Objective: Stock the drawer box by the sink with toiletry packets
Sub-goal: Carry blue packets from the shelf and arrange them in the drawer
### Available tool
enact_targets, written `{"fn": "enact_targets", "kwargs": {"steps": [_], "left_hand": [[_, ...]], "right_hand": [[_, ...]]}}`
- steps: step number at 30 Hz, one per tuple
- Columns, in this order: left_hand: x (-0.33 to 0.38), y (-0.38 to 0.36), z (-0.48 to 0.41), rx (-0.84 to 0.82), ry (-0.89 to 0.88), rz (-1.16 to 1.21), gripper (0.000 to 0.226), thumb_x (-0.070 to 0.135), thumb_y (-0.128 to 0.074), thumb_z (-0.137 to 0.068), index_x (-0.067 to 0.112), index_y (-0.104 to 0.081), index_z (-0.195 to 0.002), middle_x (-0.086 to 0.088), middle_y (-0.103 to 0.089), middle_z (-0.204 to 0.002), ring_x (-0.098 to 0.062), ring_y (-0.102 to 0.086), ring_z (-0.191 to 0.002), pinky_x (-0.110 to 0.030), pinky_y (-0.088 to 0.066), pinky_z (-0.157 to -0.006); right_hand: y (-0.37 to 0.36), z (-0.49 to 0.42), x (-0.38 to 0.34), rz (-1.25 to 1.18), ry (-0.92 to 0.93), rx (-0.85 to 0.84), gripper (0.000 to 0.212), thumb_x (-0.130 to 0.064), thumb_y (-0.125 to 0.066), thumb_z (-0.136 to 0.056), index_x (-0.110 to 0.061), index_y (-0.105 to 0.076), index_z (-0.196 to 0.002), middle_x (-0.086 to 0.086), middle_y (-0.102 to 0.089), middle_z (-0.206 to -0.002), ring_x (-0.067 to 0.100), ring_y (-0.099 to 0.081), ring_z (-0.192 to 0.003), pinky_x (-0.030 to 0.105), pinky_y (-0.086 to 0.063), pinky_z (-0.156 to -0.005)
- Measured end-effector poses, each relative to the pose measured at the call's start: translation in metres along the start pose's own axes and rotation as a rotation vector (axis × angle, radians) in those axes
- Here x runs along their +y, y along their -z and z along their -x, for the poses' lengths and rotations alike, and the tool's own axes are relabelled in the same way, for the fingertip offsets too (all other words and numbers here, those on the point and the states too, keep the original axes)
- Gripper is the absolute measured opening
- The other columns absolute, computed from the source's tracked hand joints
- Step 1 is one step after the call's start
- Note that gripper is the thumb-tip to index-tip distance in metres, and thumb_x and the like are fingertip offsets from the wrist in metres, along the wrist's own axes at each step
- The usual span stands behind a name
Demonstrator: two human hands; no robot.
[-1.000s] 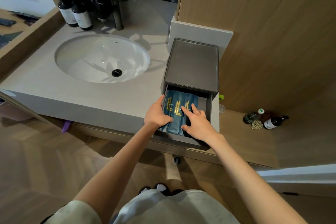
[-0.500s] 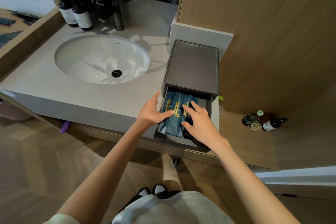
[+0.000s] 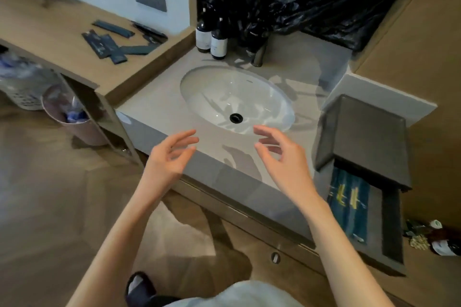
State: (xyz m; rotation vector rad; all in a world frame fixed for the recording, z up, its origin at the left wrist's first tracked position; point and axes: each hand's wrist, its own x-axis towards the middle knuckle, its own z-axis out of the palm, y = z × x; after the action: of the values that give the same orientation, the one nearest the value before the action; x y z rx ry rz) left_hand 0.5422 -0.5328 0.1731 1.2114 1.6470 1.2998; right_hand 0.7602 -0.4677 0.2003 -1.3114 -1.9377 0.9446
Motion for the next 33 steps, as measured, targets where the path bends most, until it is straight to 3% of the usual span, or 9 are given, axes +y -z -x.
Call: {"fn": "enact_targets", "kwargs": {"steps": [8, 15, 18, 21, 26, 33], "left_hand": [[-0.043, 0.194, -0.033, 0.013, 0.098, -0.043, 0.037, 0.012, -0.057, -0.091, 0.023, -0.056, -0.126, 0.004, -0.064, -0.119, -0.012, -0.06, -0.111, -0.028, -0.047, -0.095], [-0.074, 0.317, -0.105, 0.029, 0.061, -0.119, 0.037, 0.012, -0.058, -0.091, 0.024, -0.055, -0.126, 0.006, -0.064, -0.118, -0.005, -0.059, -0.112, -0.013, -0.046, -0.092], [-0.095, 0.356, -0.151, 0.05, 0.066, -0.127, 0.038, 0.013, -0.059, -0.091, 0.021, -0.054, -0.128, 0.003, -0.064, -0.119, -0.008, -0.059, -0.113, -0.026, -0.048, -0.097], [-0.114, 0.389, -0.208, 0.064, 0.067, -0.151, 0.039, 0.011, -0.058, -0.091, 0.017, -0.054, -0.128, 0.004, -0.063, -0.118, -0.007, -0.058, -0.111, -0.009, -0.045, -0.091], [-0.14, 0.438, -0.31, 0.051, 0.084, -0.197, 0.04, 0.009, -0.058, -0.091, 0.015, -0.052, -0.13, 0.003, -0.061, -0.119, -0.003, -0.057, -0.107, -0.003, -0.043, -0.082], [-0.173, 0.48, -0.451, -0.054, 0.16, -0.251, 0.043, 0.014, -0.057, -0.091, 0.018, -0.049, -0.133, 0.003, -0.058, -0.125, -0.008, -0.057, -0.102, -0.012, -0.042, -0.076]], "right_hand": [[-0.189, -0.057, -0.096, -0.128, -0.051, -0.117, 0.031, -0.02, -0.055, -0.095, -0.027, -0.06, -0.125, -0.016, -0.062, -0.121, -0.003, -0.057, -0.105, 0.003, -0.044, -0.085], [-0.292, -0.133, -0.16, -0.105, -0.043, -0.153, 0.033, -0.019, -0.055, -0.095, -0.029, -0.058, -0.127, -0.016, -0.06, -0.122, -0.003, -0.055, -0.106, 0.006, -0.042, -0.083], [-0.33, -0.18, -0.176, -0.108, -0.021, -0.148, 0.035, -0.019, -0.055, -0.095, -0.027, -0.057, -0.129, -0.015, -0.06, -0.123, -0.006, -0.055, -0.105, 0.002, -0.043, -0.082], [-0.368, -0.235, -0.189, -0.128, -0.028, -0.151, 0.037, -0.02, -0.056, -0.095, -0.029, -0.055, -0.131, -0.015, -0.058, -0.124, -0.004, -0.054, -0.108, -0.001, -0.044, -0.076], [-0.421, -0.333, -0.207, -0.082, -0.042, -0.114, 0.037, -0.023, -0.056, -0.095, -0.034, -0.053, -0.13, -0.02, -0.055, -0.125, -0.003, -0.052, -0.109, 0.009, -0.041, -0.083], [-0.472, -0.466, -0.201, 0.064, -0.144, -0.023, 0.037, -0.019, -0.055, -0.095, -0.025, -0.054, -0.132, -0.009, -0.058, -0.128, 0.008, -0.054, -0.112, 0.029, -0.048, -0.095]]}}
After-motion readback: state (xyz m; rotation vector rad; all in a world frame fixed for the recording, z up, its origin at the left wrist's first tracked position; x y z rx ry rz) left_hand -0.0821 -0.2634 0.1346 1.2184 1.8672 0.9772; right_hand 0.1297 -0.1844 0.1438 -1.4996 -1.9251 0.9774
